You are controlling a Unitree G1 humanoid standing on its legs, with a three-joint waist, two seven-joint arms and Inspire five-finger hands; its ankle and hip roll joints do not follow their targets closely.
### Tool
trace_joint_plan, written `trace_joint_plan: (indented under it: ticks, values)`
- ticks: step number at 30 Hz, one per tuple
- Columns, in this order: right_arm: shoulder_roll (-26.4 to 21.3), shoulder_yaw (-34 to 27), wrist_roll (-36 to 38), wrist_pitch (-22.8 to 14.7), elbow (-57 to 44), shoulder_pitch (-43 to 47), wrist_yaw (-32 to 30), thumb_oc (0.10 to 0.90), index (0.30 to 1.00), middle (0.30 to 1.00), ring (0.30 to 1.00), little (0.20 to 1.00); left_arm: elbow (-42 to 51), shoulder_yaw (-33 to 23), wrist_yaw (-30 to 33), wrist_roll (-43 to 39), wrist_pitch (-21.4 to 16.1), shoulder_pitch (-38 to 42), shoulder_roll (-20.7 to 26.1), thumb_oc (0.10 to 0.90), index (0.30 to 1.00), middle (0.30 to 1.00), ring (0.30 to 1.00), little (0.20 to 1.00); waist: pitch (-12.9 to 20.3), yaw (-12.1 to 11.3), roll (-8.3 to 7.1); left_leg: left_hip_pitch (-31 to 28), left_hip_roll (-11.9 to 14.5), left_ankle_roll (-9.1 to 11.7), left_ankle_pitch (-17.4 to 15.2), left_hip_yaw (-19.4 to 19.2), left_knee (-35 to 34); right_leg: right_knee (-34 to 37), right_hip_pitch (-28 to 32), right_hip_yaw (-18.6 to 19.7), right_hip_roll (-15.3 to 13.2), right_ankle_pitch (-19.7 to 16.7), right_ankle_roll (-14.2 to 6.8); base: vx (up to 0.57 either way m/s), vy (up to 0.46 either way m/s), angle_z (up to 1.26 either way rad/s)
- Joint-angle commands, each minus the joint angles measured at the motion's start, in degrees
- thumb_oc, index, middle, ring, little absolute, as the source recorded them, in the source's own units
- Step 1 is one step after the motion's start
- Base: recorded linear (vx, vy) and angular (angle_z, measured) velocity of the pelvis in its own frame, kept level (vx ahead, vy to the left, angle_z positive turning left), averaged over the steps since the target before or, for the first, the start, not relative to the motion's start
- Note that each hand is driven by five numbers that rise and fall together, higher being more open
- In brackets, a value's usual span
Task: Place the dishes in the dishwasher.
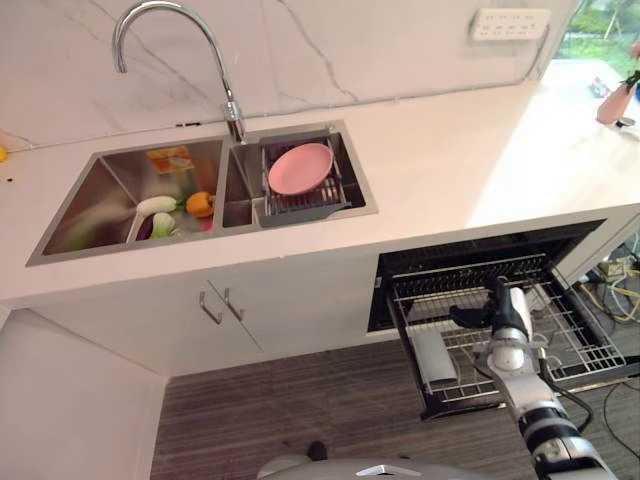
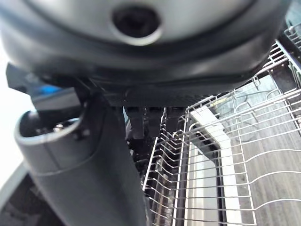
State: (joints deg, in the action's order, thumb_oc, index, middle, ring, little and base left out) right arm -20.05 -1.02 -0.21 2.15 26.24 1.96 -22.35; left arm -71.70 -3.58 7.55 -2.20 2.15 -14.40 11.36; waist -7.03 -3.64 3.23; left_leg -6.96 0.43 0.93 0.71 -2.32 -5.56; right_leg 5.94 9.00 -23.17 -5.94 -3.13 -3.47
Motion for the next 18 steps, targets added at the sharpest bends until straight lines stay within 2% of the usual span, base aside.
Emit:
trace_joint_plan:
  ticks: [1,3,6,7,9,10,11,12,13,15,16,18]
  values:
    - [1.65,-3.76,7.91,-9.49,-10.60,-2.95,-1.40,0.800,0.900,0.900,0.900,0.900,-6.20,-2.89,5.36,-5.41,1.42,1.44,-1.12,0.800,0.900,0.900,0.900,0.900,1.62,1.13,-0.53,0.14,2.69,2.37,-3.63,-2.58,2.49,-1.17,1.44,2.38,-1.76,8.81,-2.17,-0.01,-0.082,-0.13]
    - [3.82,-4.29,11.84,-11.70,-15.71,-7.57,1.96,0.800,0.900,0.900,0.900,0.900,-6.64,-4.83,5.43,-9.00,1.11,1.47,-2.53,0.800,0.900,0.900,0.900,0.900,1.54,2.09,-0.61,0.12,3.13,2.70,-3.20,-2.91,2.22,-1.15,1.19,2.58,-1.34,8.98,-2.06,-0.03,-0.063,-0.07]
    - [3.99,-4.52,13.76,-13.30,-20.18,-10.23,4.39,0.800,0.900,0.900,0.900,0.900,-5.42,-4.31,5.62,-8.37,0.44,2.65,-2.29,0.800,0.900,0.900,0.900,0.900,0.94,3.34,-1.01,1.89,3.69,3.40,-3.38,-3.08,4.54,-1.58,0.22,3.01,-0.99,9.08,-1.69,-0.10,-0.079,-0.04]
    - [2.44,-5.15,13.66,-14.89,-24.47,-11.42,4.17,0.800,0.900,0.900,0.900,0.900,-2.82,-2.70,7.20,-6.33,-0.50,4.19,-1.22,0.800,0.900,0.900,0.900,0.900,-1.09,4.04,-1.80,6.88,4.25,4.95,-5.12,-3.54,14.74,-2.31,-0.47,3.51,-1.28,9.67,-1.16,-0.25,-0.109,-0.02]
    - [0.00,-5.79,10.70,-15.65,-27.58,-11.43,3.69,0.800,0.900,0.900,0.900,0.900,-0.06,-2.37,8.77,-6.82,-1.94,5.17,-0.78,0.800,0.900,0.900,0.900,0.900,-2.70,4.23,-1.73,10.92,5.19,6.36,-4.14,-2.53,23.40,-1.71,0.15,4.20,-0.91,9.86,-0.38,-0.16,-0.012,0.33]
    - [-0.62,-5.93,9.79,-15.92,-27.92,-10.34,3.12,0.800,0.900,0.900,0.900,0.900,0.30,-2.44,9.03,-7.36,-2.29,5.41,-0.90,0.800,0.900,0.900,0.900,0.900,-3.21,4.10,-1.48,11.83,5.43,6.80,-3.43,-1.00,25.03,-1.54,0.22,4.68,-0.83,9.77,-0.44,-0.04,0.052,0.45]
    - [-0.62,-5.94,9.78,-15.92,-27.91,-10.28,3.11,0.800,0.900,0.900,0.900,0.900,0.29,-2.45,9.03,-7.37,-2.29,5.48,-0.90,0.800,0.900,0.900,0.900,0.900,-3.11,4.20,-1.54,12.02,5.29,6.73,-3.16,-0.93,24.87,-1.50,0.04,4.57,-0.94,9.62,-0.47,-0.01,0.210,-0.29]
    - [-1.16,-6.56,8.66,-16.55,-29.90,-8.50,2.88,0.800,0.900,0.900,0.900,0.900,0.48,-2.43,9.62,-7.73,-2.91,5.90,-1.05,0.800,0.900,0.900,0.900,0.900,-2.87,4.77,-1.74,11.92,7.62,7.16,-3.22,-0.07,21.79,-1.54,-0.33,5.11,-2.16,9.02,-1.70,0.03,0.253,-0.62]
    - [-0.94,-6.93,9.46,-17.02,-30.27,-8.01,2.75,0.800,0.900,0.900,0.900,0.900,0.59,-2.22,9.66,-7.56,-3.13,6.15,-0.85,0.800,0.900,0.900,0.900,0.900,-2.51,5.09,-1.76,10.75,9.28,6.94,-3.60,-0.95,18.94,-1.70,-0.64,5.30,-3.03,8.81,-2.46,0.06,0.366,-0.77]
    - [-0.76,-7.29,11.31,-17.54,-30.43,-6.83,2.52,0.800,0.900,0.900,0.900,0.900,1.18,-1.58,9.91,-7.29,-3.53,6.82,-0.40,0.800,0.900,0.900,0.900,0.900,-1.73,5.34,-1.15,9.33,12.64,6.94,-0.93,-2.70,12.07,-2.11,-1.10,5.40,-4.32,8.32,-3.99,0.05,0.277,-0.34]
    - [-0.78,-7.30,11.33,-17.54,-30.42,-6.82,2.52,0.800,0.900,0.900,0.900,0.900,1.17,-1.58,9.91,-7.29,-3.53,6.83,-0.42,0.800,0.900,0.900,0.900,0.900,-1.71,5.24,-1.15,9.03,12.63,6.97,-0.65,-2.87,11.53,-2.15,-1.15,5.50,-4.32,8.33,-3.99,0.04,0.261,-0.26]
    - [-0.34,-8.05,13.07,-17.47,-31.60,-6.54,2.61,0.800,0.900,0.900,0.900,0.900,1.14,-1.09,9.85,-8.44,-3.83,8.63,-0.49,0.800,0.900,0.900,0.900,0.900,-0.70,5.79,0.39,9.75,14.40,8.26,3.10,-3.39,5.55,-2.28,-0.94,5.24,-6.40,8.06,-5.82,0.07,0.518,-0.03]
